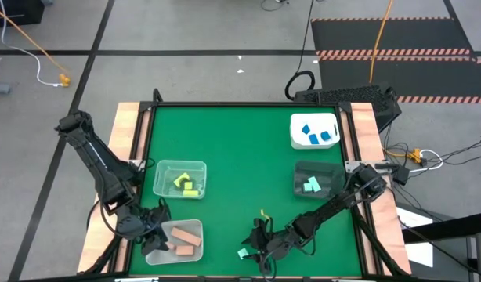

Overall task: Sort & place blocks by color
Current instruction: Put the light blue block into the black bin

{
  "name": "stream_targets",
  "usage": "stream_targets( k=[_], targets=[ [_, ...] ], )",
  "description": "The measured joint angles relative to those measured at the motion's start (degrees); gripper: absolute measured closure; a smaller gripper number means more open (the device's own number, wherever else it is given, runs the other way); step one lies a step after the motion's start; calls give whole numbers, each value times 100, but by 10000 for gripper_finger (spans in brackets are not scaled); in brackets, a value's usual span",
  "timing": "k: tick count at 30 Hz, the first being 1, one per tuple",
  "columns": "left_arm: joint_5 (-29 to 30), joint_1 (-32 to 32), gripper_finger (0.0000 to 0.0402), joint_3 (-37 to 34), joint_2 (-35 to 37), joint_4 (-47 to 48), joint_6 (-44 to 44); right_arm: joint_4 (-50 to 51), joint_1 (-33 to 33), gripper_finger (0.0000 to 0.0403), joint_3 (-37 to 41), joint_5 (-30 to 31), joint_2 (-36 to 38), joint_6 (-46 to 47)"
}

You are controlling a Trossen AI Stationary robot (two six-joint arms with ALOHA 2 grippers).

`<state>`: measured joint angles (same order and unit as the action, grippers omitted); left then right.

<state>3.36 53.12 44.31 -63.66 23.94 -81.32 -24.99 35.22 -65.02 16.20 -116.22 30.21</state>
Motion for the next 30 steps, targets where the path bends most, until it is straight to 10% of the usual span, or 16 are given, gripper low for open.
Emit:
stream_targets(
  k=[17, 30],
  targets=[
    [13, -88, 202, 0, -2, 36, 5, -453, -29, 198, -30, -534, -556, -98],
    [9, -570, 201, 2, -2, -4, 232, -407, -212, 289, -25, -592, -190, 1096]
  ],
)
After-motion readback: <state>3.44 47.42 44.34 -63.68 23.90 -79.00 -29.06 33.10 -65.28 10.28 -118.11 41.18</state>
